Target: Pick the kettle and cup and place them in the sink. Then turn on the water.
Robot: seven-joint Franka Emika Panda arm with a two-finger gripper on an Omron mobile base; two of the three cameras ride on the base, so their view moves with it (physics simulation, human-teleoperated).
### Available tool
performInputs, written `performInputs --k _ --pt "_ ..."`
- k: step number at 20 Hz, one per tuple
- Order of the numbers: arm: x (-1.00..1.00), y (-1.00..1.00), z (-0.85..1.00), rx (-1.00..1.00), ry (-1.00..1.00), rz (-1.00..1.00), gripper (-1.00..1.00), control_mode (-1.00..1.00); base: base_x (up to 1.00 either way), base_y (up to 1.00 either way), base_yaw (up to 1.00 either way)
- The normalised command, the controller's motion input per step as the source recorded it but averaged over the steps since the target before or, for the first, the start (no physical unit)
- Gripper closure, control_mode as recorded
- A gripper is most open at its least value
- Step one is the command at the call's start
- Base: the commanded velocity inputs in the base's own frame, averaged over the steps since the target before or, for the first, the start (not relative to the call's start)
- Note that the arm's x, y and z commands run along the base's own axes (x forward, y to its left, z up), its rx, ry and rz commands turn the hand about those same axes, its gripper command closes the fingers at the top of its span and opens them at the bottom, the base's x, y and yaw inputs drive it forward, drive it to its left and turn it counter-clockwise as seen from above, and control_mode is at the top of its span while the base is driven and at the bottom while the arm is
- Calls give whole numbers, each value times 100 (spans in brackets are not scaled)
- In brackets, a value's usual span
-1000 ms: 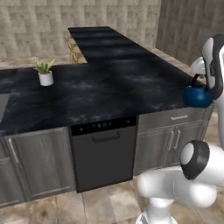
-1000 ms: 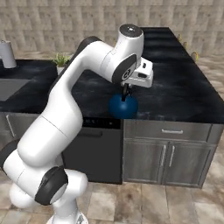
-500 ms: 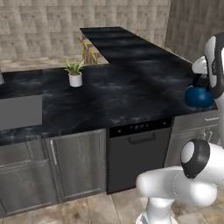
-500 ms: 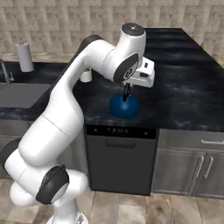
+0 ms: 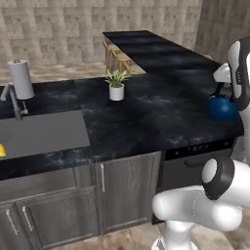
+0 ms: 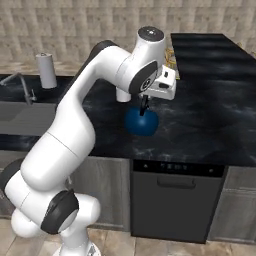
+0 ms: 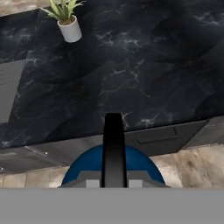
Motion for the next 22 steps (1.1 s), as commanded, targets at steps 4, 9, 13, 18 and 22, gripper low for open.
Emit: performInputs --k 4,9,13,18,22 --pt "0 0 0 0 0 0 100 100 52 57 4" --pt "0 0 0 0 0 0 100 100 38 53 5" --pt "0 0 0 0 0 0 100 100 29 50 9" --pt "0 0 0 0 0 0 100 100 27 51 10" --pt "0 0 0 0 0 0 100 100 13 53 9"
